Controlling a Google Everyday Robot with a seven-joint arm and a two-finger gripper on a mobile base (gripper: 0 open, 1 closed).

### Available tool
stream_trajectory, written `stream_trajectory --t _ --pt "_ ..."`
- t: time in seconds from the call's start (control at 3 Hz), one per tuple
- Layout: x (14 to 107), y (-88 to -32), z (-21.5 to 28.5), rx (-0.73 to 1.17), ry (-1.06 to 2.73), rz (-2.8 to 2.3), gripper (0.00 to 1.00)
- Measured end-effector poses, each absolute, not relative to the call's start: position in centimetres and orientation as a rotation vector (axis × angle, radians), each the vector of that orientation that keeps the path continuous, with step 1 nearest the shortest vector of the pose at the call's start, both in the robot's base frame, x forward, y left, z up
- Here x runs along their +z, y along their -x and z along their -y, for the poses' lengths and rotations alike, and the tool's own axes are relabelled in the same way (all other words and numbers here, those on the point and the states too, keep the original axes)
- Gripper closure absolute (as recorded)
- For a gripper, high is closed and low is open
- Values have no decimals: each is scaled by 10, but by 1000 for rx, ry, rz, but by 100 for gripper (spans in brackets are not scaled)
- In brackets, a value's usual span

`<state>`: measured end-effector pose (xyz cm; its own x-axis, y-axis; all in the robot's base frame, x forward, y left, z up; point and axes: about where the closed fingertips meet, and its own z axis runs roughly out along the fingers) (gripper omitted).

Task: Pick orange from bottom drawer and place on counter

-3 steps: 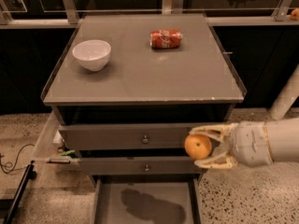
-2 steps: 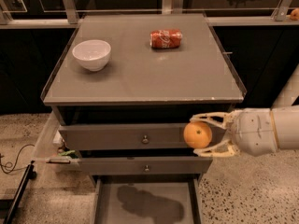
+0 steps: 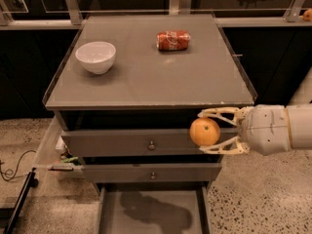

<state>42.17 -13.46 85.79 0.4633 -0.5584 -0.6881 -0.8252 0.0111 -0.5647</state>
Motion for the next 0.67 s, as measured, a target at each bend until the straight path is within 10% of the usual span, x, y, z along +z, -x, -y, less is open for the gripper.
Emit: stream_trajectory --t 0.67 --pt "891 -478 122 296 1650 -1226 100"
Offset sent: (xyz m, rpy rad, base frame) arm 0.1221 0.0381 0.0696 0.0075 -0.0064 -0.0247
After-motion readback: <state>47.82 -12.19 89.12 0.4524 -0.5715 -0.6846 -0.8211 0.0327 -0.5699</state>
